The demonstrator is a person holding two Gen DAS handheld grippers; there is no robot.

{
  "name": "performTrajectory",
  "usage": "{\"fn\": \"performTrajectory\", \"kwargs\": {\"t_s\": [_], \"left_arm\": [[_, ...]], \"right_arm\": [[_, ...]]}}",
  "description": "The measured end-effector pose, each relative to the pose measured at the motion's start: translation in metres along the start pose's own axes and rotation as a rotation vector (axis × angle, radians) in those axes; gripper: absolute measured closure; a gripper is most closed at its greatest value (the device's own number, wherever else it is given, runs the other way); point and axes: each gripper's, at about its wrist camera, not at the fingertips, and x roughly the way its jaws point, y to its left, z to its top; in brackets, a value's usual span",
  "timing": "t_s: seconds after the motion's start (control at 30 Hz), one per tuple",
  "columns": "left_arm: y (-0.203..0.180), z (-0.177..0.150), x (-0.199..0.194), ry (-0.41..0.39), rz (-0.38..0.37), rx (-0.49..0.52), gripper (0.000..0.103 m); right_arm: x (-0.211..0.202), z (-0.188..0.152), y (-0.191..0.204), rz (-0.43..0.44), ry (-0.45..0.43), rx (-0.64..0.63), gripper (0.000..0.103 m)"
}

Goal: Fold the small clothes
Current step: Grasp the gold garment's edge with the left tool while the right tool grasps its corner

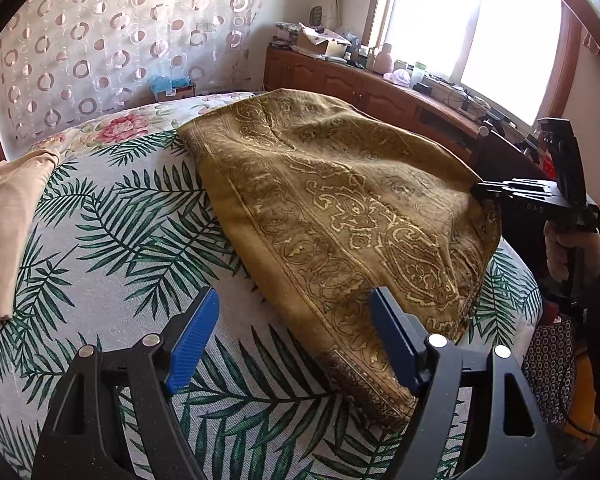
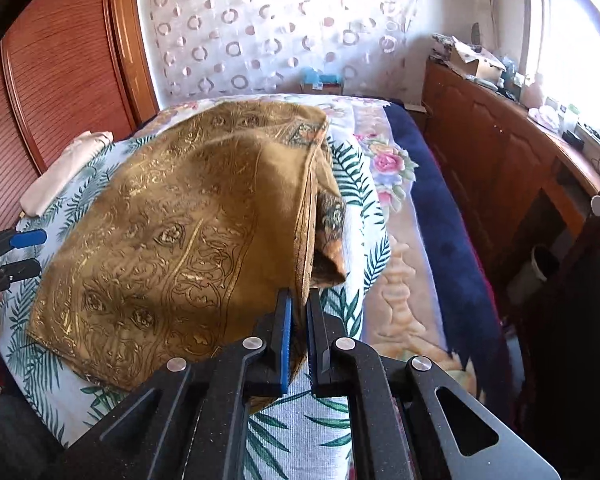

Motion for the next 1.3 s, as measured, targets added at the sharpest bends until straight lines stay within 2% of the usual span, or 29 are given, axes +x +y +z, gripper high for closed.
{"fn": "performTrajectory", "kwargs": {"t_s": [0.1, 0.17, 0.27, 0.3, 0.33, 0.4, 0.43, 0.47, 0.5, 0.57, 0.77, 0.83, 0.87, 0.97, 1.0, 1.03, 1.1, 1.3], "left_arm": [[0.000, 0.000, 0.001, 0.004, 0.001, 0.004, 0.025], [0.000, -0.002, 0.001, 0.007, 0.000, 0.002, 0.025], [-0.001, -0.003, 0.004, 0.014, -0.004, -0.001, 0.025], [-0.002, -0.004, 0.005, 0.018, -0.007, -0.001, 0.025], [-0.003, -0.005, 0.005, 0.021, -0.011, 0.000, 0.025], [-0.005, -0.007, 0.006, 0.030, -0.021, 0.005, 0.025], [-0.006, -0.007, 0.006, 0.032, -0.025, 0.008, 0.032], [-0.007, -0.007, 0.006, 0.038, -0.033, 0.008, 0.040], [-0.007, -0.008, 0.007, 0.049, -0.043, 0.006, 0.043], [-0.008, -0.009, 0.009, 0.067, -0.062, 0.002, 0.056], [-0.008, -0.015, 0.012, 0.099, -0.066, -0.001, 0.058], [-0.008, -0.015, 0.011, 0.101, -0.082, -0.004, 0.062], [-0.008, -0.015, 0.012, 0.102, -0.086, -0.005, 0.073], [-0.006, -0.015, 0.013, 0.110, -0.126, -0.019, 0.094], [-0.005, -0.015, 0.012, 0.101, -0.137, -0.024, 0.097], [-0.005, -0.013, 0.009, 0.084, -0.141, -0.026, 0.100], [-0.005, -0.009, -0.002, 0.038, -0.135, -0.024, 0.100], [0.002, 0.014, -0.052, -0.121, -0.130, -0.040, 0.100]], "right_arm": [[0.003, 0.003, 0.012, -0.002, -0.013, -0.001, 0.097], [0.016, 0.002, 0.023, -0.015, -0.015, 0.000, 0.093], [0.024, -0.001, 0.025, -0.018, -0.006, 0.015, 0.074], [0.028, -0.002, 0.026, -0.037, 0.004, 0.019, 0.063], [0.030, -0.004, 0.026, -0.048, 0.010, 0.019, 0.057], [0.034, -0.007, 0.027, -0.043, 0.022, 0.024, 0.054], [0.035, -0.008, 0.026, -0.044, 0.027, 0.029, 0.050], [0.036, -0.009, 0.026, -0.047, 0.027, 0.033, 0.049], [0.035, -0.008, 0.025, -0.046, 0.024, 0.038, 0.049], [0.034, -0.008, 0.025, -0.029, 0.029, 0.047, 0.048], [0.030, -0.010, 0.035, 0.036, 0.037, 0.009, 0.048], [0.029, -0.011, 0.043, 0.053, 0.038, -0.016, 0.049], [0.027, -0.012, 0.044, 0.048, 0.038, -0.029, 0.049], [0.027, -0.012, 0.047, 0.052, 0.033, -0.049, 0.063], [0.027, -0.012, 0.046, 0.061, 0.029, -0.045, 0.075], [0.027, -0.012, 0.045, 0.072, 0.027, -0.042, 0.086], [0.024, -0.013, 0.041, 0.106, 0.013, -0.020, 0.095], [-0.014, -0.013, 0.033, 0.168, -0.106, 0.051, 0.098]]}}
